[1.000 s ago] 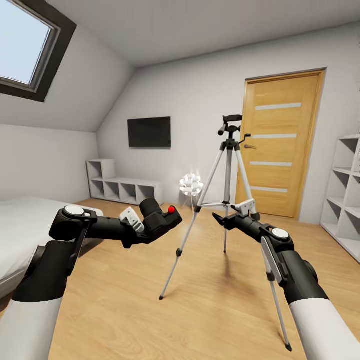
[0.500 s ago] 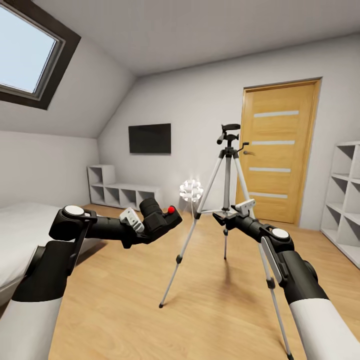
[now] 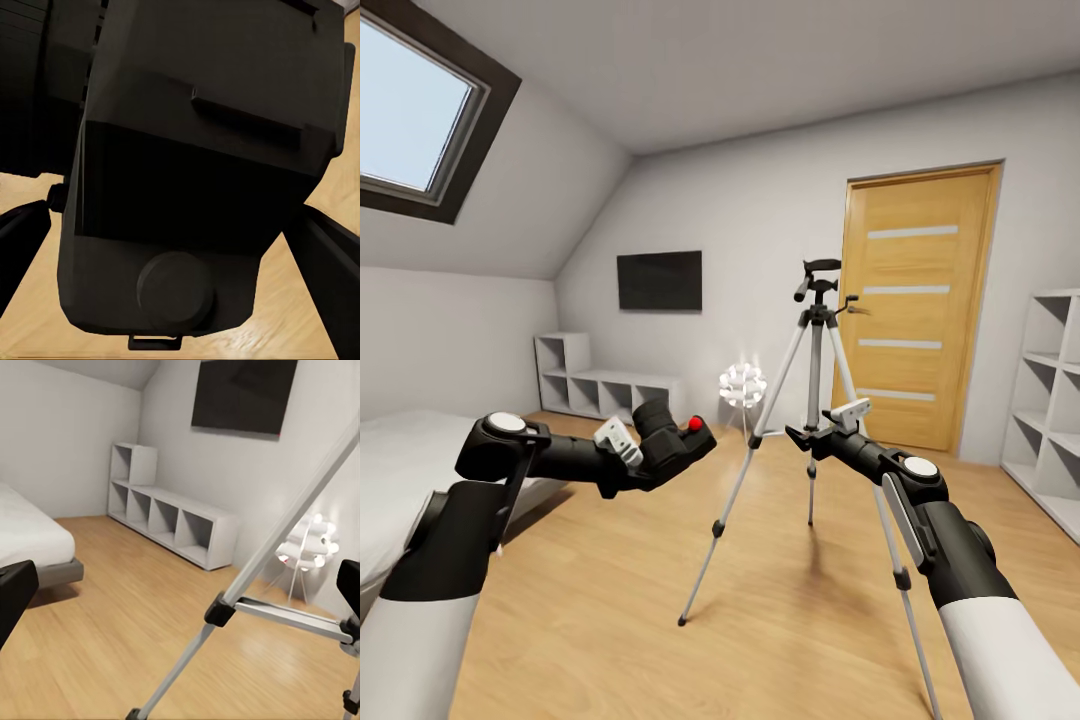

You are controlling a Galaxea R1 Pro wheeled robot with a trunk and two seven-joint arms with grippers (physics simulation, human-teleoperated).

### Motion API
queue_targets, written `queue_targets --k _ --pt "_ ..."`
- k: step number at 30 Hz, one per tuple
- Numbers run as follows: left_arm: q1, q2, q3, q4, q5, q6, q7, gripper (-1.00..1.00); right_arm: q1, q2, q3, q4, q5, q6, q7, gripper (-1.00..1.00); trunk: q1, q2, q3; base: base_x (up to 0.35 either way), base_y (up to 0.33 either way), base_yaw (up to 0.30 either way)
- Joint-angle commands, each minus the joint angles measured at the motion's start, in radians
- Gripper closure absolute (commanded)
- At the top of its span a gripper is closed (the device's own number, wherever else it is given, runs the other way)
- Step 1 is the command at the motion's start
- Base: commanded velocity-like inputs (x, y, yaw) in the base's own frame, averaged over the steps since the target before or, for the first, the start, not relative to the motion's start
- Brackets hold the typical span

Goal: Attach the digital camera to the camera tripod in the bedroom.

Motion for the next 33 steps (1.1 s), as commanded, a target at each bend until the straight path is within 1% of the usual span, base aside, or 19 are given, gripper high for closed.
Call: queue_targets --k 1,6,13,20,28,33 --pt "-0.001 0.002 0.000 0.008 -0.010 0.010 -0.009 1.00 -0.001 -0.001 0.001 -0.001 0.000 0.006 0.001 -1.00 -0.004 0.007 0.002 0.000 0.000 0.000" --pt "-0.002 0.013 0.004 0.071 -0.009 0.009 -0.003 1.00 -0.001 -0.001 0.001 -0.001 0.000 0.007 0.000 -1.00 -0.023 0.042 0.018 0.000 0.000 0.000" --pt "-0.002 0.023 0.007 0.107 -0.010 0.008 0.005 1.00 -0.001 -0.001 0.001 0.000 0.000 0.008 -0.001 -1.00 -0.050 0.091 0.040 0.000 0.000 0.000" --pt "-0.002 0.031 0.009 0.117 -0.010 0.005 0.006 1.00 -0.001 -0.001 0.001 0.002 0.000 0.008 -0.006 -1.00 -0.077 0.140 0.061 0.000 0.000 0.000" --pt "-0.001 0.032 0.010 0.110 -0.010 0.004 0.005 1.00 -0.001 -0.001 0.001 0.007 0.000 0.007 -0.015 -1.00 -0.108 0.196 0.087 0.000 0.000 0.000" --pt "-0.001 0.036 0.010 0.106 -0.009 0.001 0.005 1.00 -0.001 -0.001 0.001 0.048 0.001 0.008 -0.019 -1.00 -0.127 0.231 0.102 0.000 0.000 0.000"
